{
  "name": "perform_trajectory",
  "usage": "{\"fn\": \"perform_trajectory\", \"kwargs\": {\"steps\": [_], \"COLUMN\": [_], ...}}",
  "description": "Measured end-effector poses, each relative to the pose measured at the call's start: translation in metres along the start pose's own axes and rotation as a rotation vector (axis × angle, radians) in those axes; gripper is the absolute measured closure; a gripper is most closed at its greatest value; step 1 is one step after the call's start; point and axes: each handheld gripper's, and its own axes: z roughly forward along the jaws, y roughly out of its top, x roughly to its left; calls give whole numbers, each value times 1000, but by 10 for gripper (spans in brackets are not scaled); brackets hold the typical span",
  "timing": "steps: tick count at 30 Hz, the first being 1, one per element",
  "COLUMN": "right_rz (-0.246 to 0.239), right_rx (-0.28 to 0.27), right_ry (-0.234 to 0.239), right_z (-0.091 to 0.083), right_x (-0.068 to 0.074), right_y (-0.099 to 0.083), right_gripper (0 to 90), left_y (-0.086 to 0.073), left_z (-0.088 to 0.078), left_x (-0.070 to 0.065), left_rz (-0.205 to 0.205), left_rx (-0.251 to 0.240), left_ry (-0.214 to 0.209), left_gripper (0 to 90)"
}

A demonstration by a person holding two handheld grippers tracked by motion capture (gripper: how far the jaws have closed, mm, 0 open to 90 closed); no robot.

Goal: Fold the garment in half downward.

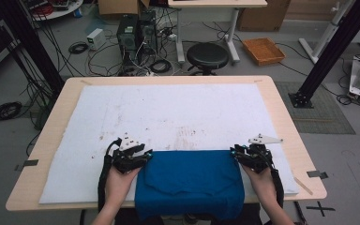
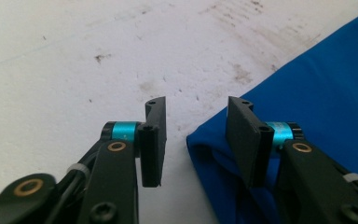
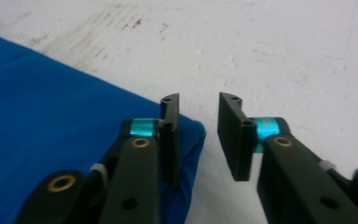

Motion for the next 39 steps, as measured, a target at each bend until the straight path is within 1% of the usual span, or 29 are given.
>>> {"fn": "perform_trajectory", "kwargs": {"steps": [2, 4, 5, 7, 8, 9, 10, 12, 13, 15, 16, 18, 19, 21, 25, 27, 30, 32, 34, 38, 39], "right_rz": [12, 24, 25, 41, 39, 45, 45, 30, 16, -7, -21, -30, -37, -48, -48, -48, -43, -59, -64, -66, -67], "right_rx": [-18, -10, 7, 41, 55, 76, 88, 102, 97, 95, 90, 86, 78, 60, 42, 21, 11, 13, 12, 11, 14], "right_ry": [5, 14, 25, 40, 45, 45, 58, 73, 75, 76, 77, 73, 70, 64, 65, 63, 54, 35, 24, 14, 8], "right_z": [-1, 1, 4, 9, 12, 14, 15, 16, 16, 15, 15, 14, 14, 13, 16, 19, 26, 32, 39, 52, 55], "right_x": [-1, -1, -1, -2, -3, -3, -3, -2, -1, 2, 2, 3, 3, 1, -3, -6, -10, -14, -17, -24, -26], "right_y": [2, 3, 3, 2, 2, 1, -1, -2, -3, -3, -3, -3, -3, -2, 6, 12, 23, 32, 40, 54, 56], "right_gripper": [601, 589, 579, 570, 571, 589, 638, 709, 752, 796, 805, 816, 818, 820, 820, 820, 820, 820, 820, 820, 820], "left_y": [0, 0, 0, -2, -3, -3, -4, -6, -6, -6, -6, -6, -6, -5, 2, 8, 17, 24, 30, 43, 46], "left_z": [-1, 0, 0, 2, 3, 4, 5, 5, 5, 5, 5, 4, 4, 4, 9, 13, 20, 26, 31, 42, 45], "left_x": [2, 3, 3, 2, 1, 1, 1, 0, -1, -5, -5, -4, -4, -2, 4, 8, 18, 25, 31, 42, 45], "left_rz": [-17, -27, -28, -39, -46, -54, -64, -60, -53, -41, -38, -36, -42, -23, -6, -10, -8, -13, -17, -36, -32], "left_rx": [0, 9, 21, 33, 47, 55, 60, 68, 71, 65, 64, 61, 56, 43, 48, 39, 42, 34, 41, 32, 42], "left_ry": [-5, -16, -17, -18, -23, -29, -45, -78, -87, -92, -95, -99, -98, -95, -85, -73, -56, -34, -16, 2, 8], "left_gripper": [551, 547, 544, 542, 543, 552, 579, 681, 736, 823, 834, 848, 852, 858, 860, 860, 860, 860, 860, 860, 860]}}
